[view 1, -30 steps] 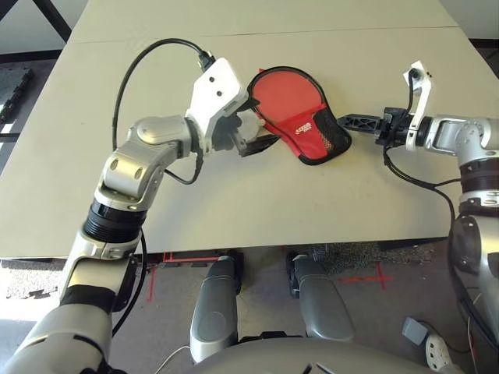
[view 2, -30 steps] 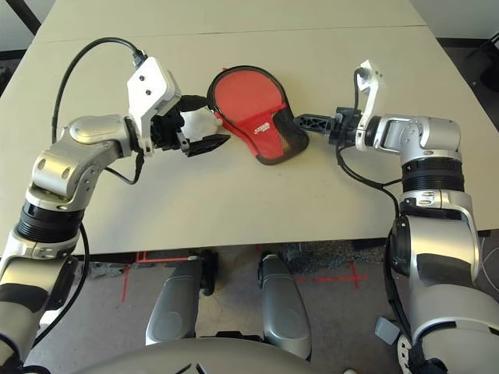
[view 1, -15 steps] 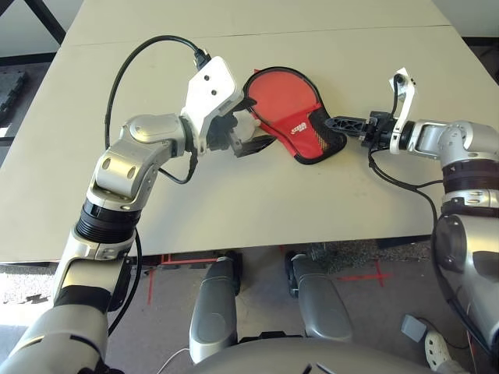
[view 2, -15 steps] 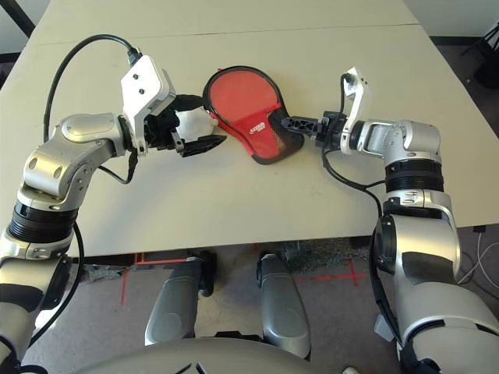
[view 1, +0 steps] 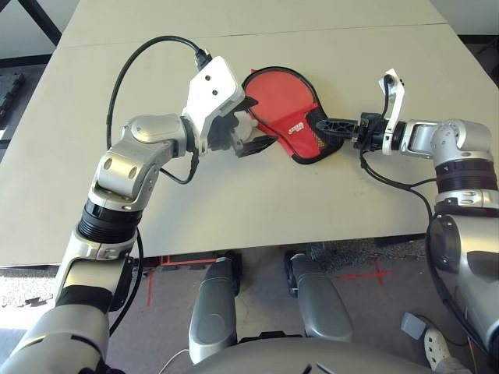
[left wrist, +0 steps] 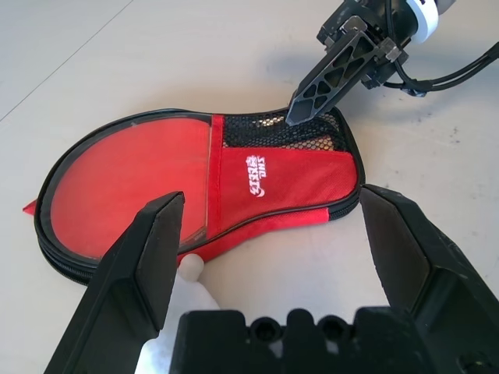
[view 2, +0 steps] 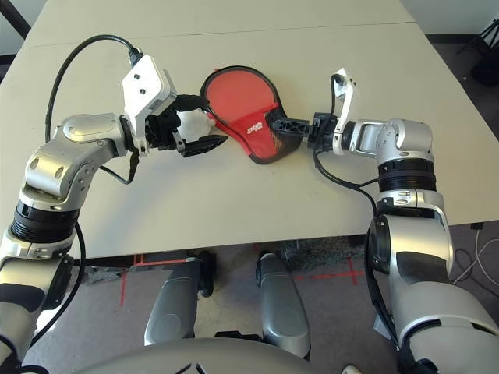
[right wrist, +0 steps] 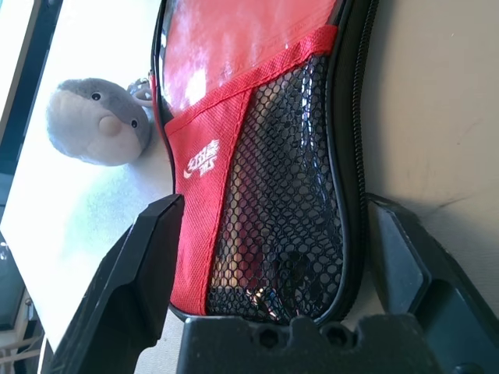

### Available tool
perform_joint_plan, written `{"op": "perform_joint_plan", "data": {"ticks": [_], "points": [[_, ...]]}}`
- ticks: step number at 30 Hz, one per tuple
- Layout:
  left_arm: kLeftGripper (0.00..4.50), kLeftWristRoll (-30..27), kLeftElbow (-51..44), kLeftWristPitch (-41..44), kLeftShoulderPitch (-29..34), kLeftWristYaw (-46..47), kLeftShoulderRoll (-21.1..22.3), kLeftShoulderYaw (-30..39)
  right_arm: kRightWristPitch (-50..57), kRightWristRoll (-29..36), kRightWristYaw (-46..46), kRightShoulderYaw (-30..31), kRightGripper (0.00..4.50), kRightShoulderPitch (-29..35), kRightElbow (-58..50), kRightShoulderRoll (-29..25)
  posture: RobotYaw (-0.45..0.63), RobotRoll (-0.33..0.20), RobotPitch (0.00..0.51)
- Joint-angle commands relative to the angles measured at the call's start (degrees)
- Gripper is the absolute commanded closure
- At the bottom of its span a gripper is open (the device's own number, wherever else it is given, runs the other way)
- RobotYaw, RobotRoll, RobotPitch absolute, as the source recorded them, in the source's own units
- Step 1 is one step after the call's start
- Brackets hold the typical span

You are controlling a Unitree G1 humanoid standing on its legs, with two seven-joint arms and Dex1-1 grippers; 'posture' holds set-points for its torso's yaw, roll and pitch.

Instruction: Store the ping-pong paddle in its case and zip it.

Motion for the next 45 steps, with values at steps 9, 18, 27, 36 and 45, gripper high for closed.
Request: {"op": "perform_joint_plan", "data": {"ticks": [9, 18, 27, 36, 45], "points": [[0.00, 0.4, 0.9, -0.7, -0.3, 0.0, -0.2, -0.1, 3.7, -0.4, -0.3, 2.3, 4.12, 1.5, 0.8, -0.2, 0.12, 0.000, 0.251], [0.00, 0.6, 2.0, -1.3, -0.5, 0.0, -0.3, -0.2, 7.1, 0.7, -0.3, 1.8, 4.47, 2.9, -3.0, -2.2, 0.11, 0.000, 0.253], [0.00, 0.8, 3.3, -2.7, -0.4, 0.1, -1.0, -0.7, 15.5, 5.1, -0.7, -0.2, 4.47, 8.9, -15.9, -6.2, 0.09, 0.000, 0.252], [0.00, 1.2, 5.1, -4.4, -0.6, -0.3, -1.9, -1.0, 22.5, 10.0, -2.8, -4.7, 4.47, 15.1, -27.1, -9.8, 0.06, 0.000, 0.252], [0.00, 1.6, 5.6, -5.3, -0.3, -0.3, -2.9, -1.2, 29.8, 14.1, -6.8, -11.3, 4.47, 21.8, -37.1, -7.7, 0.05, 0.000, 0.250]]}}
